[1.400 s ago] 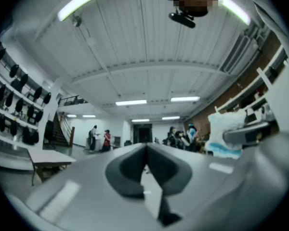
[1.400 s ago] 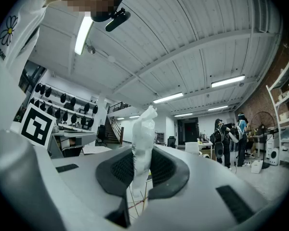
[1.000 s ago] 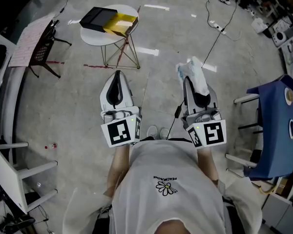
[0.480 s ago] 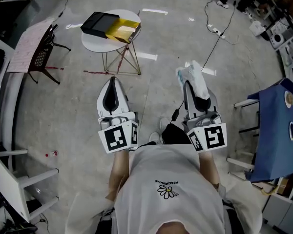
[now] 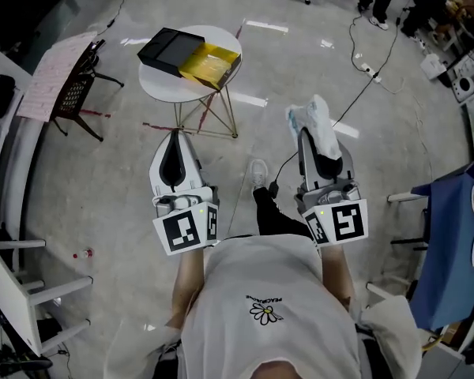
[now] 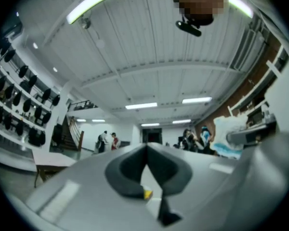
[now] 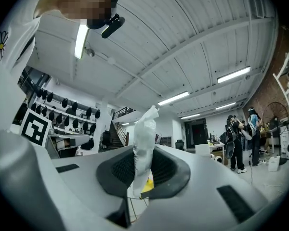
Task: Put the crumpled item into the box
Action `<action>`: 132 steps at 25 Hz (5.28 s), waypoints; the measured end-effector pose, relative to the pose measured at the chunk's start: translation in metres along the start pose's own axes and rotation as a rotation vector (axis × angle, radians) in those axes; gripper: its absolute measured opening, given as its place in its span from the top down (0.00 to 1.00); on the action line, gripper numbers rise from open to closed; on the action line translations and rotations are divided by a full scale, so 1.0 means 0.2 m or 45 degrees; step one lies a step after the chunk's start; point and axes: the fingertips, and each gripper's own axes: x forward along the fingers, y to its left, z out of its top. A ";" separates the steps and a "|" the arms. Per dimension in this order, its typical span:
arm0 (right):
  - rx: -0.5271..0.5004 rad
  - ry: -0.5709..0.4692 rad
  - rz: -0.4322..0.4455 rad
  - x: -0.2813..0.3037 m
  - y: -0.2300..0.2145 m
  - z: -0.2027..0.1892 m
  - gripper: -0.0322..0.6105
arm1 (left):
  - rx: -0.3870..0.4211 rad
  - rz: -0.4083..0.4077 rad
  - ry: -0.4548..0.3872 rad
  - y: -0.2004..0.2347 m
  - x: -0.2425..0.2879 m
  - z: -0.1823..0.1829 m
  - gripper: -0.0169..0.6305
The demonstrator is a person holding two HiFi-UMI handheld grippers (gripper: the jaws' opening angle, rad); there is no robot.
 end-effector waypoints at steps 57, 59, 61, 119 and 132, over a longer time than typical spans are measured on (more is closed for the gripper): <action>-1.997 0.607 1.333 2.37 0.15 -2.17 0.90 | 0.019 0.541 0.254 0.93 1.52 -0.53 0.97; -2.074 0.641 1.326 2.39 0.15 -2.25 0.90 | 0.016 0.565 0.272 0.97 1.48 -0.56 0.97; -2.130 0.675 1.297 2.42 0.14 -2.31 0.90 | 0.012 0.587 0.287 1.00 1.45 -0.59 0.97; -0.689 0.339 0.615 2.68 -0.04 -0.74 0.78 | 0.108 0.347 0.088 0.87 1.70 -0.29 0.97; -0.219 0.072 0.177 2.27 -0.43 -0.31 0.95 | 0.148 0.204 0.035 0.66 1.78 -0.25 0.97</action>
